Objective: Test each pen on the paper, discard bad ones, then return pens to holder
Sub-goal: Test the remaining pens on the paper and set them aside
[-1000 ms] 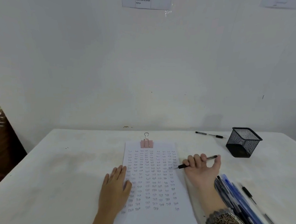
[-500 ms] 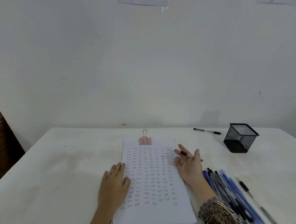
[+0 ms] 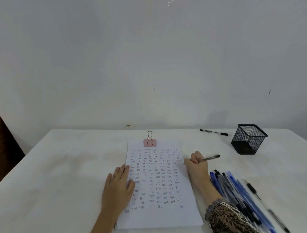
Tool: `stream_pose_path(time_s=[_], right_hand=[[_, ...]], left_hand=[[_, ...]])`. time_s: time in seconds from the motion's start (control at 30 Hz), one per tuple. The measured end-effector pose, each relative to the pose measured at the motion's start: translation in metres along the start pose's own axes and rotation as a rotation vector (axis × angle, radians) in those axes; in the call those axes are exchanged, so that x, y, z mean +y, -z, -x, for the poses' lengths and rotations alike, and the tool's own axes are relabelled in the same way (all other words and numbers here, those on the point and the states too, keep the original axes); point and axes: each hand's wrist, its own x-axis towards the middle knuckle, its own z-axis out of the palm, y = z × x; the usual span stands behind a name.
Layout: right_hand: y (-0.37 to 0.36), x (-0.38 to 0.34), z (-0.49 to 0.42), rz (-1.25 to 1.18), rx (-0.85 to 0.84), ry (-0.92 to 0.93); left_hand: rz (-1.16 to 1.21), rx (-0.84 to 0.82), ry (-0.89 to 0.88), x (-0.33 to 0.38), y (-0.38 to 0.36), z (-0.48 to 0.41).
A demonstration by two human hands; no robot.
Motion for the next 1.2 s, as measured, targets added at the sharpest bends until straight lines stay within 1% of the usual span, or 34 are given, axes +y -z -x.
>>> stream_pose_path(time_s=[0.13,0.27,0.43,0.53,0.7,0.83,0.97,1.1,1.2], right_hand=[[-0.0001,0.0042,-0.0019,0.088,-0.052,-0.002],[-0.0002,0.007,-0.0019,0.113,-0.085,-0.001],[-0.0033,0.0047,0.0016,0.25,-0.086,0.087],[-0.0021,0.0058,0.0014,0.217,-0.044,0.098],[-0.0013,0.0018,0.0026,0.258,-0.101,0.084],[-0.0006,0.0024,0.0034,0.244,-0.042,0.082],[-0.0026,-0.0001,0.0056,0.239,-0.026,0.104],[-0.0017,0.0009,0.0047,0.249,-0.046,0.097],[-0.001,0.0041,0.0027,0.221,0.005,0.099]], left_hand=[[-0.001,0.0,0.003,0.0011,-0.0005,0.0006],[0.024,0.013,-0.001,0.0009,-0.0021,0.0011],[0.025,0.033,-0.014,-0.0006,-0.0027,0.0009],[0.023,0.026,-0.013,-0.001,-0.0038,0.001],[0.025,0.02,-0.014,-0.0019,-0.004,0.0011],[0.025,0.02,-0.015,-0.0013,-0.004,0.0005],[0.022,0.013,-0.019,-0.0013,-0.0036,0.0007],[0.022,-0.003,-0.009,-0.0003,-0.0022,0.001],[0.03,-0.004,-0.012,0.0002,-0.0017,0.0013]])
